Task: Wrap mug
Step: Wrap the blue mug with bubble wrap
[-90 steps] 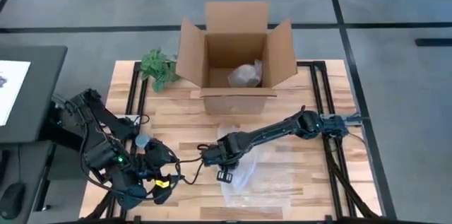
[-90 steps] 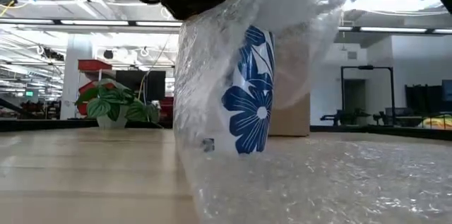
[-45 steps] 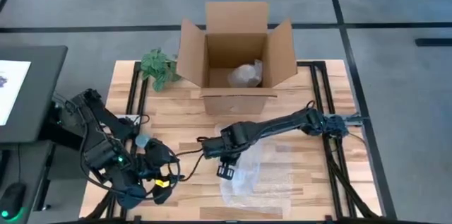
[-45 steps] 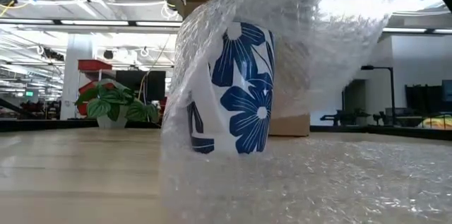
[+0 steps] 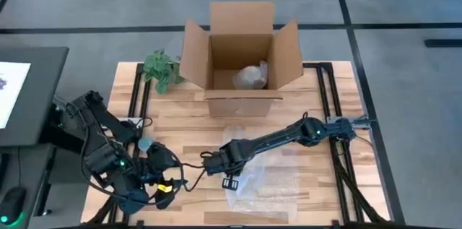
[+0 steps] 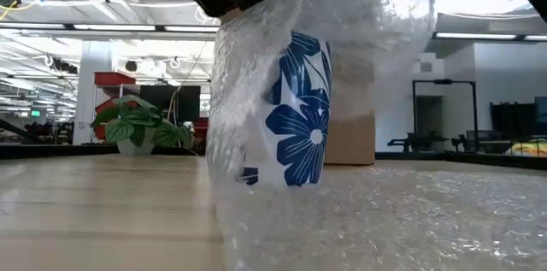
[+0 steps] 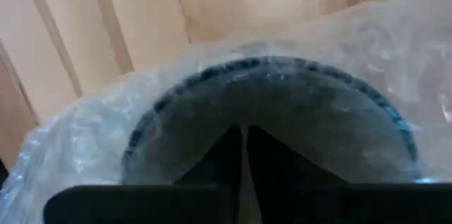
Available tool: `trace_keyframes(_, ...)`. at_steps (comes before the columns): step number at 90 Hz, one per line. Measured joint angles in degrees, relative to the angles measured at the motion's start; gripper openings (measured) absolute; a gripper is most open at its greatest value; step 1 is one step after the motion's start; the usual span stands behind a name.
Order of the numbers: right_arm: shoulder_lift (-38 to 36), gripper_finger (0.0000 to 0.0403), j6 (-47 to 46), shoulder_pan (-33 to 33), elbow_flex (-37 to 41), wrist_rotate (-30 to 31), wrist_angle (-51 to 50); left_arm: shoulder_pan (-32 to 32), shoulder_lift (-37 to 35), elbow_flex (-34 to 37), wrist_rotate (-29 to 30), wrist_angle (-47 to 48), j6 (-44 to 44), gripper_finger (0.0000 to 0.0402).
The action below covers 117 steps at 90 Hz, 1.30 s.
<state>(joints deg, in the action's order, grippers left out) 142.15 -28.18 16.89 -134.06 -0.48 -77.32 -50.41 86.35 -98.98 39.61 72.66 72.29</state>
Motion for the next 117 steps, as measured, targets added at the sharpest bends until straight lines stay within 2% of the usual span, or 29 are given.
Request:
trace_keyframes(21,0.8,0.0011,3.1,-0.5,0.1,0.1,3.3,0.0,0.0,0.0,0.4,-0.1,-0.1,0.0251)
trace_keyframes(56,-9.6,0.0011,2.4,-1.4,0.4,0.9,2.5,0.0,0.0,0.0,0.5,-0.2,0.4,0.0251)
trace_keyframes(69,-10.9,0.0011,1.4,-0.5,0.4,0.6,2.3,0.0,0.0,0.0,0.4,-0.2,0.4,0.0251)
trace_keyframes(95,-3.3,0.0006,2.5,-0.4,4.0,0.0,1.8,0.0,0.0,0.0,1.3,0.1,0.2,0.0251)
trace_keyframes(117,0.1,0.0001,4.6,-0.9,4.6,-0.2,4.0,0.0,0.0,0.0,1.7,-0.1,0.3,0.0251)
